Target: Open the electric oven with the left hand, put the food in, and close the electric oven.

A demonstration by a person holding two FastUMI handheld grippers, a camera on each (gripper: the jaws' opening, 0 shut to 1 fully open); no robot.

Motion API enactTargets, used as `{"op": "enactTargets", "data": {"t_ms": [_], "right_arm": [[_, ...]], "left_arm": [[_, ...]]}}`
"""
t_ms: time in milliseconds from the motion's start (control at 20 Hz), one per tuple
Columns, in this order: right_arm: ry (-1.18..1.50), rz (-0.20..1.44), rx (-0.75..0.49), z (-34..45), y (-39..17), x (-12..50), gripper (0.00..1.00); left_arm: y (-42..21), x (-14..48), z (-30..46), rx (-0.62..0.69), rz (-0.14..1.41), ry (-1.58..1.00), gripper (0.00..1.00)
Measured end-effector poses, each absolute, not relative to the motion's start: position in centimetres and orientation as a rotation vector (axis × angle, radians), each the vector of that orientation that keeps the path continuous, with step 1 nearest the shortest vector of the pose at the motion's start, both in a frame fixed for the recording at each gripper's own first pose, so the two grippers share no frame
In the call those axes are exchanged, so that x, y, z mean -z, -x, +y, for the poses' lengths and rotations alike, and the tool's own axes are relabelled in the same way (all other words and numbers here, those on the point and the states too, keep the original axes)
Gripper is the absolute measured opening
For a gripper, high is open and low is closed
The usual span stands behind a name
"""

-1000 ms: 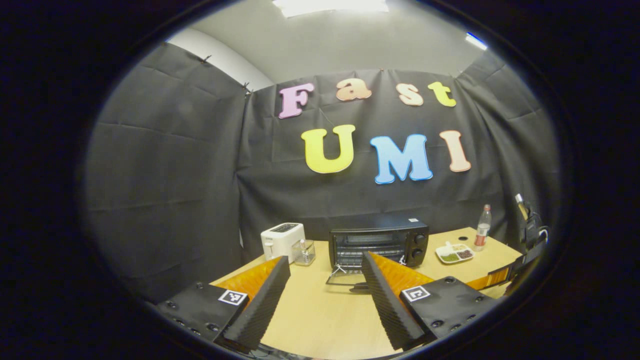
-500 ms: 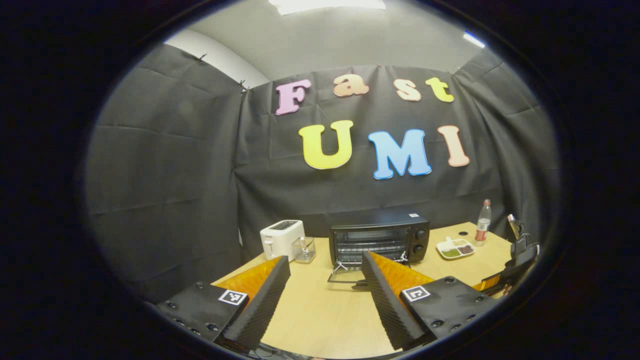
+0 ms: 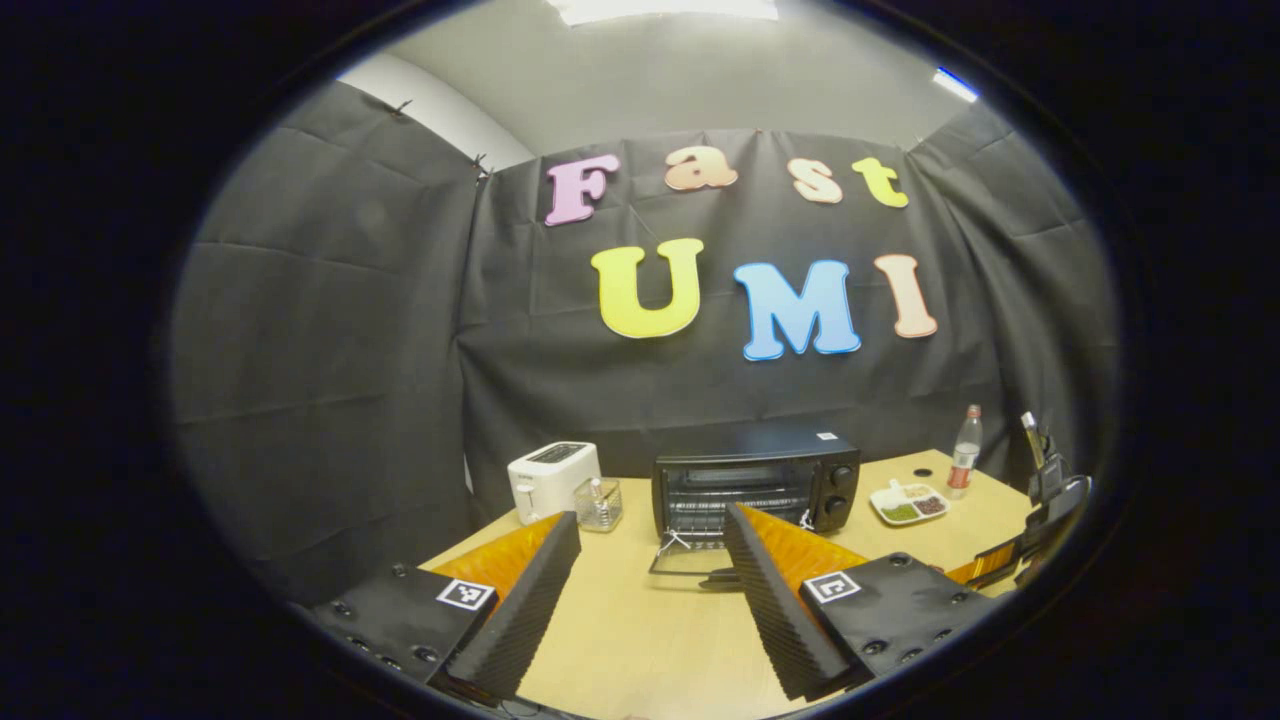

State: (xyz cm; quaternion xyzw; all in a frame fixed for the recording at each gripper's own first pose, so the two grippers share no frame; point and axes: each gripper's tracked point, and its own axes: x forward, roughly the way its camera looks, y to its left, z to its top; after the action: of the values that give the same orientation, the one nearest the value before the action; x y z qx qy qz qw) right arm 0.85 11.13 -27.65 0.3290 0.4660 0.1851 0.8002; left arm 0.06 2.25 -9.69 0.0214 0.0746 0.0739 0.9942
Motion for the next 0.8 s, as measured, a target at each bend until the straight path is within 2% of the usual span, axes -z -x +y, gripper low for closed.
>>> {"op": "enactTargets", "data": {"t_ms": [150,250,300,350,450,500,800], "right_arm": [[-0.657,0.947,-0.413,11.6,-2.1,25.3,0.08],[-0.645,0.906,-0.426,12.3,-3.2,23.5,0.08],[-0.651,0.885,-0.432,13.0,-3.7,22.7,0.08],[-0.662,0.865,-0.435,13.5,-4.4,22.0,0.08],[-0.680,0.837,-0.435,14.7,-5.8,21.0,0.08],[-0.681,0.824,-0.433,15.2,-6.5,20.9,0.08],[-0.742,0.767,-0.396,18.2,-11.3,20.7,0.08]], "left_arm": [[-1.3,9.8,2.7,-0.131,0.148,-0.031,1.00],[-2.2,9.6,3.3,-0.123,0.143,-0.025,0.91],[-2.7,9.8,3.5,-0.118,0.141,-0.020,1.00],[-3.1,9.8,3.9,-0.114,0.139,-0.017,0.91],[-4.0,9.9,4.7,-0.105,0.140,-0.011,1.00],[-4.4,10.0,5.0,-0.103,0.138,-0.005,0.96],[-6.3,10.3,7.9,-0.102,0.136,0.000,0.96]]}}
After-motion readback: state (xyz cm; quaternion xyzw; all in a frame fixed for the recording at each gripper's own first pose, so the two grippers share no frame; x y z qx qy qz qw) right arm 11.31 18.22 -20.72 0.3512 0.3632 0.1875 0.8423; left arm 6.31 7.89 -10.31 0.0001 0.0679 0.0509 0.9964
